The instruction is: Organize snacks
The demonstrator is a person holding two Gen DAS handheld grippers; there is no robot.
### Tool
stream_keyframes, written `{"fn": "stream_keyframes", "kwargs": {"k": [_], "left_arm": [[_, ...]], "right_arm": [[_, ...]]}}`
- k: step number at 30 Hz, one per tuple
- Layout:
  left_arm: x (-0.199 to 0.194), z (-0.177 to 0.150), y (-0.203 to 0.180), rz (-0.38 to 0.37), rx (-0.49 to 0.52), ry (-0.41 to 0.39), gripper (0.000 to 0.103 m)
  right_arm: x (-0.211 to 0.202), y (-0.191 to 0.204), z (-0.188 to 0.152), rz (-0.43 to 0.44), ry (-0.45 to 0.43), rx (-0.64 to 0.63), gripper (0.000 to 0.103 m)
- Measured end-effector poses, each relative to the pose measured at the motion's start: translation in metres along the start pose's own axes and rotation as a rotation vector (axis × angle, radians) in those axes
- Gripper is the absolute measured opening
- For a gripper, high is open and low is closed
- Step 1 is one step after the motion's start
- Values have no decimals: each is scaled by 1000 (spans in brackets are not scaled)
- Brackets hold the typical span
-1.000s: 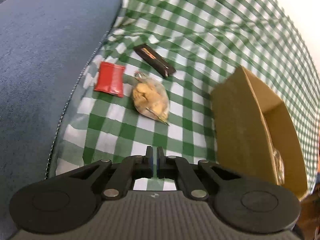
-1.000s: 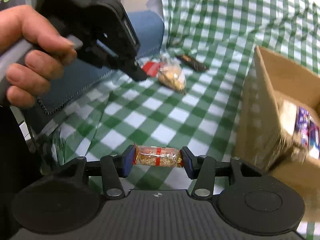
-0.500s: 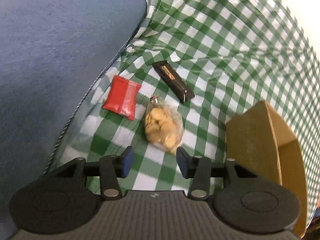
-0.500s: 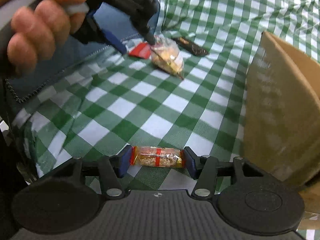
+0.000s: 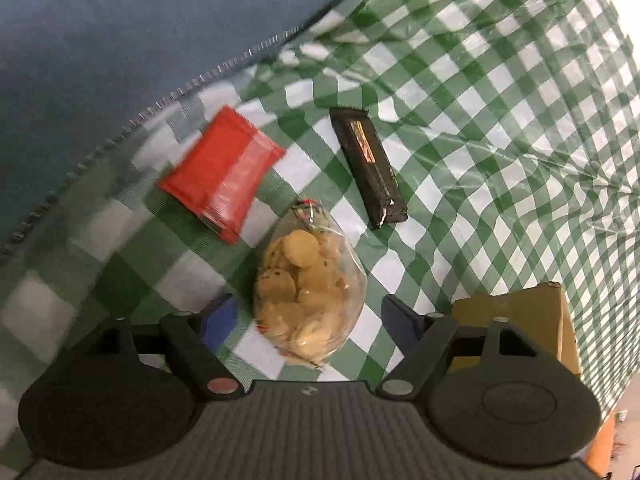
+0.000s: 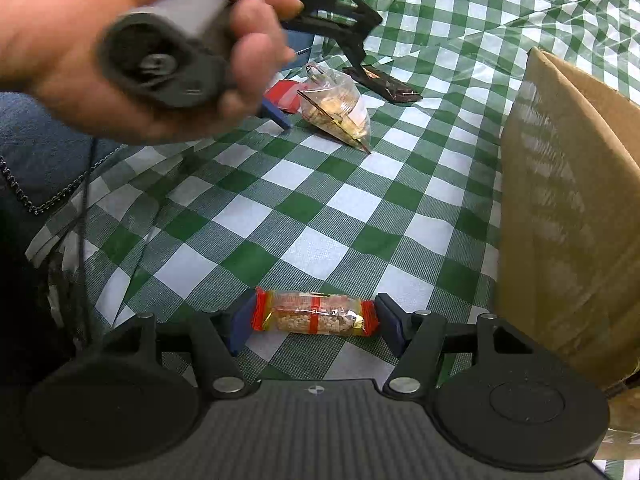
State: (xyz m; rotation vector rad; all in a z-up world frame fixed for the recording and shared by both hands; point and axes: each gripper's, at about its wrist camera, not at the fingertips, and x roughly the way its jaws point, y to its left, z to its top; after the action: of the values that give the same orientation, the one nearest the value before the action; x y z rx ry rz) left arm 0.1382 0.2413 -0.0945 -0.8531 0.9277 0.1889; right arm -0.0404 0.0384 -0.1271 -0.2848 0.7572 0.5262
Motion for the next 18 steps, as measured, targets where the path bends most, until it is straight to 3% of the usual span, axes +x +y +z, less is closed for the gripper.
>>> {"fn": "stream_keyframes", "kwargs": {"k": [1, 2, 4, 13, 18], "left_arm": [[3, -1, -2, 12, 10, 1, 58], [4, -2, -5, 22, 35, -6, 53], [2, -4, -12, 20, 97, -12, 31], [-61, -29, -30, 54, 432, -85, 28], [-103, -72, -39, 184, 719, -131, 29]], "right_arm": [[0, 0, 0, 1, 1, -1, 65], [0, 0, 0, 0, 1, -2, 65], [1, -1, 0, 3, 0, -5, 65], [2, 0, 0, -3, -4, -8, 65], [-2, 2, -2, -11, -22, -17, 53]]}}
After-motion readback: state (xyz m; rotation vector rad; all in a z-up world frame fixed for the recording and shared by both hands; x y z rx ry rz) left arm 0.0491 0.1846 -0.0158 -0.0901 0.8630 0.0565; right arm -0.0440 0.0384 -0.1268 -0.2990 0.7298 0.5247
